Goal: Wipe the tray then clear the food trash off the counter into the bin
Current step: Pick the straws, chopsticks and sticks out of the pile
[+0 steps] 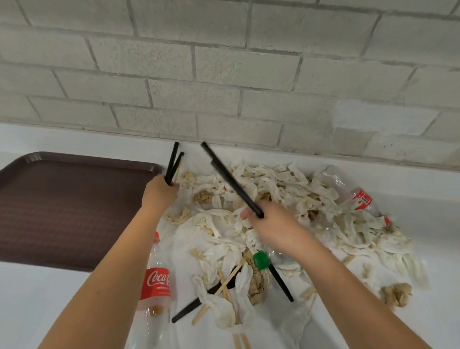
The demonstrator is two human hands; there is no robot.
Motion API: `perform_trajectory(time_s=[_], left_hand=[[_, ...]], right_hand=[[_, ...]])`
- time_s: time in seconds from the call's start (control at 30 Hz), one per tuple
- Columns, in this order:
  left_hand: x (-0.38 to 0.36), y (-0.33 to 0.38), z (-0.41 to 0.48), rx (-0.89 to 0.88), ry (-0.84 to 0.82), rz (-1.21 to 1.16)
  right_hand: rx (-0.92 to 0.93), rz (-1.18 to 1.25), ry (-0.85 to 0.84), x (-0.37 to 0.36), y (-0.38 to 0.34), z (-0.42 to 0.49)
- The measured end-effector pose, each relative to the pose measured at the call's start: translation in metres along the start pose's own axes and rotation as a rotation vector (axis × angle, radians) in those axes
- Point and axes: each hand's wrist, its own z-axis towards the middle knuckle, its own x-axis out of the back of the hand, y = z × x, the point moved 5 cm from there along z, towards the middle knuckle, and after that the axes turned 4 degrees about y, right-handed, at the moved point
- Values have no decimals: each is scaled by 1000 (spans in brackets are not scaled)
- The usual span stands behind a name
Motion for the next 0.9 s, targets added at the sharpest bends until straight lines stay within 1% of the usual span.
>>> perform_trajectory(time_s=[0.1, 0.23, 0.3, 0.4, 0.5, 0.57, 0.7, 0.8, 0.9], left_hand=[[29, 16, -11, -33, 91, -103], [75, 20, -46, -25, 206, -192], [89, 15, -73, -9, 205, -191], [94, -1, -117, 34, 151, -149], [90, -22, -151, 96, 105, -26], [88, -34, -168, 108, 104, 66], [88, -43, -188, 86, 151, 125], [91, -42, -192, 79, 206, 143], [93, -33, -196, 49, 246, 142]], right_hand=[[-1, -45, -61, -33, 15, -23], [9, -84, -115, -66, 25, -42], [57, -125, -140, -76, 24, -48], [108, -173, -146, -82, 20, -53], [135, -223, -146, -82, 18, -53], [138, -231, -141, -80, 19, -53], [115, -227, -33, -69, 23, -58], [93, -118, 104, -56, 23, -64], [100, 1, 205, -42, 19, -70]])
